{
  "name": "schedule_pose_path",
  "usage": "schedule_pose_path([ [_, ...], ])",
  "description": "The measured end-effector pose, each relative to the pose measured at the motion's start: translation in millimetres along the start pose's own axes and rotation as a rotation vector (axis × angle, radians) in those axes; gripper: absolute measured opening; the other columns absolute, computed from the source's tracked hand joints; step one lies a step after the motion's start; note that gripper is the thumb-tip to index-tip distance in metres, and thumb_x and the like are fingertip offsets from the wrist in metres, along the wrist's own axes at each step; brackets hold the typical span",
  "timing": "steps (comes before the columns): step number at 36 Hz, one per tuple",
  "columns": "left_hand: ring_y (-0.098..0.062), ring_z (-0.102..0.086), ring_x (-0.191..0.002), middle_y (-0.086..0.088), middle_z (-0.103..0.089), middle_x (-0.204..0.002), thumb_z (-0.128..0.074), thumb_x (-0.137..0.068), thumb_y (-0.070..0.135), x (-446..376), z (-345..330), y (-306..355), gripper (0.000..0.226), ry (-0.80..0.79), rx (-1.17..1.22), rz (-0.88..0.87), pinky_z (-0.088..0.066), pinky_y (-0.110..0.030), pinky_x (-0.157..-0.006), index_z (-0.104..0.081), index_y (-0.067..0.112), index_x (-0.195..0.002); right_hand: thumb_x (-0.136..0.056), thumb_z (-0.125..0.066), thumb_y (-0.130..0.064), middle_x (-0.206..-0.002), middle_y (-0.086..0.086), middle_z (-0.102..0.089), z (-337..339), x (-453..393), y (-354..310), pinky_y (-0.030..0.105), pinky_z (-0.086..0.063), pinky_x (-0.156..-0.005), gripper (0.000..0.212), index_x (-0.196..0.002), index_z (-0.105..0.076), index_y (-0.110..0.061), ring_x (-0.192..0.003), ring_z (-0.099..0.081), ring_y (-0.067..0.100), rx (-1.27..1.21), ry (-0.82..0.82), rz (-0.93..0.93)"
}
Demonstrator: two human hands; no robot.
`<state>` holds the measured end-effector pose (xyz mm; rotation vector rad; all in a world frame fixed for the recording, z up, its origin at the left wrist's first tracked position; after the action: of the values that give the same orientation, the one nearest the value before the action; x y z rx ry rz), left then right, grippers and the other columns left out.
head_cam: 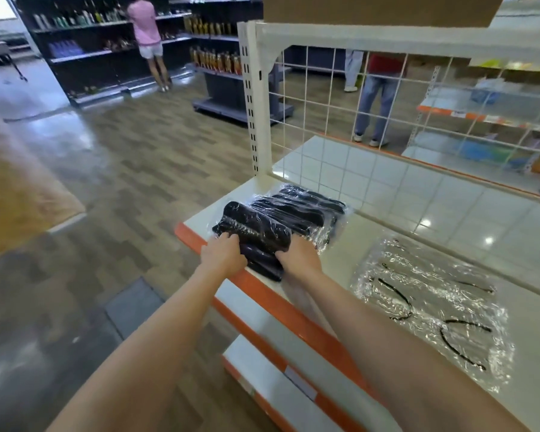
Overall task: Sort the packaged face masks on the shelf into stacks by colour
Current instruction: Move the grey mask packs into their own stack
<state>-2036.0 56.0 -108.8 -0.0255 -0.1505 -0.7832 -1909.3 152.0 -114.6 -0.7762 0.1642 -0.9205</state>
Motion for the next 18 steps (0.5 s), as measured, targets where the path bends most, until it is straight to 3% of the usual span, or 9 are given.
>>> schedule_pose_path([
  [6,-0.026,-0.059,-0.097,-0.006,-0.063,-0.105,-0.050,-0.083,0.024,8.9,14.0,15.3,0.011,-0.053,-0.078,-0.090,-0.042,-0.030,-0.068,-0.054,0.015,-0.088,-0.083,-0.061,-0.027,-0.081,0.003,-0.052,17.6,14.0,7.9,0.030,-0.036,-0.060,0.025,-0.095,-0.043,-0.014,-0.076,-0.051,0.024,0.084,-0.037,0.026],
  [8,-0.025,-0.058,-0.096,-0.006,-0.063,-0.105,-0.050,-0.083,0.021,14.7,19.3,25.3,0.007,-0.058,-0.077,-0.104,-0.042,-0.030,-0.069,-0.053,0.016,-0.086,-0.086,-0.058,-0.023,-0.073,0.000,-0.046,26.2,21.4,11.6,0.030,-0.035,-0.054,0.021,-0.087,-0.039,-0.014,-0.069,-0.048,0.020,0.135,-0.031,0.051],
  [10,-0.027,-0.058,-0.102,-0.007,-0.062,-0.110,-0.049,-0.085,0.020,19.9,24.1,40.1,0.013,-0.046,-0.094,-0.131,-0.045,-0.035,-0.079,-0.057,0.015,-0.093,-0.088,-0.051,-0.018,-0.070,-0.001,-0.042,36.7,29.5,14.1,0.030,-0.040,-0.052,0.012,-0.092,-0.040,-0.016,-0.070,-0.050,0.021,0.206,-0.013,0.092],
  [11,-0.028,-0.058,-0.104,-0.008,-0.062,-0.111,-0.048,-0.085,0.021,22.2,26.5,49.2,0.018,-0.035,-0.112,-0.151,-0.045,-0.037,-0.082,-0.059,0.014,-0.098,-0.088,-0.048,-0.015,-0.071,0.000,-0.044,42.8,32.8,17.1,0.032,-0.043,-0.052,0.020,-0.106,-0.042,-0.016,-0.072,-0.054,0.023,0.233,0.007,0.106],
  [13,-0.027,-0.058,-0.100,-0.007,-0.063,-0.109,-0.049,-0.086,0.022,27.7,32.1,70.6,0.022,-0.013,-0.144,-0.199,-0.044,-0.036,-0.077,-0.060,0.013,-0.102,-0.085,-0.048,-0.007,-0.078,0.005,-0.053,58.6,41.8,25.9,0.031,-0.045,-0.051,0.058,-0.138,-0.027,-0.012,-0.072,-0.058,0.023,0.288,0.034,0.114],
  [14,-0.026,-0.059,-0.098,-0.006,-0.063,-0.107,-0.049,-0.086,0.021,31.0,34.8,83.0,0.020,-0.005,-0.153,-0.225,-0.043,-0.035,-0.075,-0.060,0.014,-0.101,-0.084,-0.049,-0.005,-0.082,0.007,-0.056,68.2,47.5,31.6,0.031,-0.047,-0.055,0.062,-0.141,-0.025,-0.011,-0.074,-0.058,0.023,0.325,0.046,0.120],
  [18,-0.024,-0.059,-0.100,-0.003,-0.062,-0.106,-0.049,-0.086,0.022,44.2,41.2,139.0,0.023,0.012,-0.164,-0.324,-0.045,-0.034,-0.080,-0.060,0.013,-0.104,-0.091,-0.051,-0.017,-0.121,0.015,-0.052,108.4,70.4,61.6,0.039,-0.044,-0.083,0.045,-0.131,-0.035,-0.006,-0.110,-0.052,0.031,0.545,0.079,0.129],
])
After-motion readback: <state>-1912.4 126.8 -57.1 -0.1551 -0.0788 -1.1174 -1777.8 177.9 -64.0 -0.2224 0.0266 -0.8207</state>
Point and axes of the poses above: each hand's wrist, its own x-axis away from the middle knuckle, its own z-axis out of the back of the hand, y = z × x, the point moved 6 cm from there along -x, towards the middle knuckle
